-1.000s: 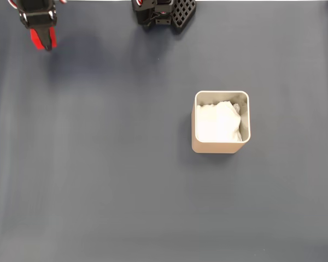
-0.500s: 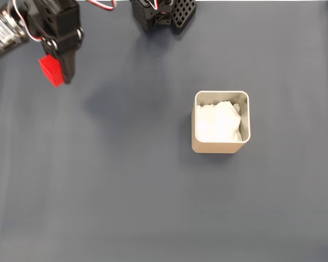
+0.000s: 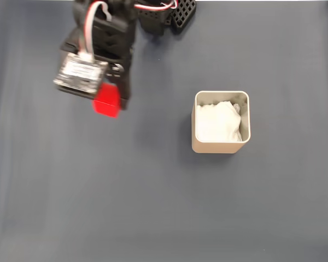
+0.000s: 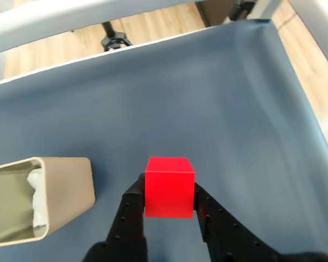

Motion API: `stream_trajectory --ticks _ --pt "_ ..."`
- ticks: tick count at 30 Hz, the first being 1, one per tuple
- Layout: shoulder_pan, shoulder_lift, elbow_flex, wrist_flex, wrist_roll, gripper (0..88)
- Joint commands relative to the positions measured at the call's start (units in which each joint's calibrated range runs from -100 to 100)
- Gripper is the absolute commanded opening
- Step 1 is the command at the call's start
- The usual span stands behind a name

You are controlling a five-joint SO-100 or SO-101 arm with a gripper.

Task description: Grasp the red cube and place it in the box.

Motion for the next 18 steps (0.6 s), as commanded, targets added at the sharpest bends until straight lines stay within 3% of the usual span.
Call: stream_trajectory --ticks 1,18 --pt "-4.6 -2.9 -3.3 0.3 0.8 0.3" --pt "-23.0 -7.3 -1.8 -0.6 3.7 0.2"
